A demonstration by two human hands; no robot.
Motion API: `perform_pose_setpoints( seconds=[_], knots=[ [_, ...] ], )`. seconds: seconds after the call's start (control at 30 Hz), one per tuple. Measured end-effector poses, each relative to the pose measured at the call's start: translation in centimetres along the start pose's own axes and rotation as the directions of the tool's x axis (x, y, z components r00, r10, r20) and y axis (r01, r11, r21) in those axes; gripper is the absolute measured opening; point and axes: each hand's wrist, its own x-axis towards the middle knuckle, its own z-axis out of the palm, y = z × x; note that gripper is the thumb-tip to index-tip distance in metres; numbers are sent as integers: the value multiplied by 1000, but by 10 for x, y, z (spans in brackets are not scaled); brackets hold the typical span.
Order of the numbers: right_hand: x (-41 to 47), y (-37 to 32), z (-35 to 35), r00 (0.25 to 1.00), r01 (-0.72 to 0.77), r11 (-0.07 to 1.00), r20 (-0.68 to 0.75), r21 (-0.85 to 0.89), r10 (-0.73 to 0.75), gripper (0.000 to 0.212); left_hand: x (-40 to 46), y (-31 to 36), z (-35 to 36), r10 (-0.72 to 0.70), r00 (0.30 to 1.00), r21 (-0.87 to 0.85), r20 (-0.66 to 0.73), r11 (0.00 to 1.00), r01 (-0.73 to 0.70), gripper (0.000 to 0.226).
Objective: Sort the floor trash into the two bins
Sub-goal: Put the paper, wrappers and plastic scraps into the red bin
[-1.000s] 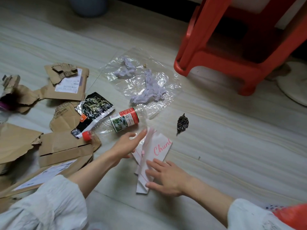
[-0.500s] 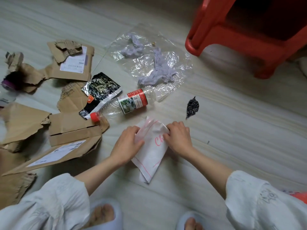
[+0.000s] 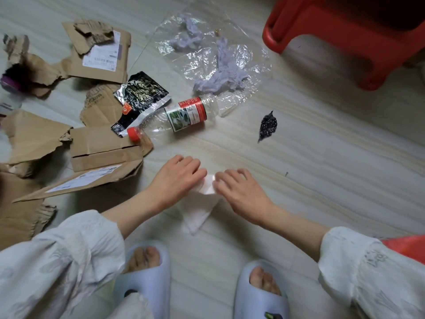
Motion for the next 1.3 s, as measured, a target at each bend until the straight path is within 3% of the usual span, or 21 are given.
perform_pose_setpoints(
  seconds=[0.13,0.23,0.37,0.43,0.5,0.53,0.67,0.73,0.83,0.9,0.97,1.03,1.07,1.1,1.17,1.2,1.3],
  knots=[
    [-26,-18,23,978,23,1000,208,-2,-22,42,-33,8,15,85,974,75,212,992,-103,11],
    [-29,-15,30,954,23,999,298,42,-35,48,-46,10,17,34,951,41,306,998,-49,9],
    [-20,-1,27,931,21,996,362,87,-51,41,-59,16,14,35,885,-97,464,995,11,31],
    [-8,9,22,940,-156,979,325,132,106,47,-50,14,9,15,872,-86,489,996,31,16],
    [8,28,11,906,-399,905,215,149,365,46,-38,11,9,18,877,-42,480,999,2,7],
    [15,42,7,864,-491,861,202,132,461,46,-34,10,9,17,875,-21,483,1000,-7,3],
    [32,95,-1,644,-737,676,329,26,690,54,-29,5,12,0,859,-33,511,999,20,22],
    [33,111,7,582,-779,627,376,0,722,53,-24,6,13,2,817,-69,576,997,46,18],
    [28,117,18,591,-751,661,442,-4,675,51,-19,15,13,-104,792,-24,602,989,148,35],
    [23,111,18,614,-745,667,390,1,686,44,-20,19,12,-170,696,-27,697,965,263,51],
    [20,100,17,630,-737,675,345,-15,696,32,-19,15,11,-182,614,-29,768,948,318,50],
    [19,92,16,664,-700,713,332,-39,670,26,-21,14,7,-123,648,-66,752,963,260,34],
    [20,92,17,675,-690,723,323,-41,663,27,-23,13,5,-77,696,-92,714,975,201,29],
    [21,94,18,670,-704,710,313,-20,673,28,-26,14,2,-46,693,-106,719,979,175,32],
    [24,101,21,611,-776,629,305,47,731,28,-30,14,-1,-140,767,-103,626,960,259,40],
    [26,104,21,590,-795,603,306,59,747,26,-30,12,0,-191,767,-112,613,939,324,36],
    [36,110,16,648,-742,671,239,-21,724,26,-19,-1,-1,-295,806,-149,513,894,423,17]
  ],
)
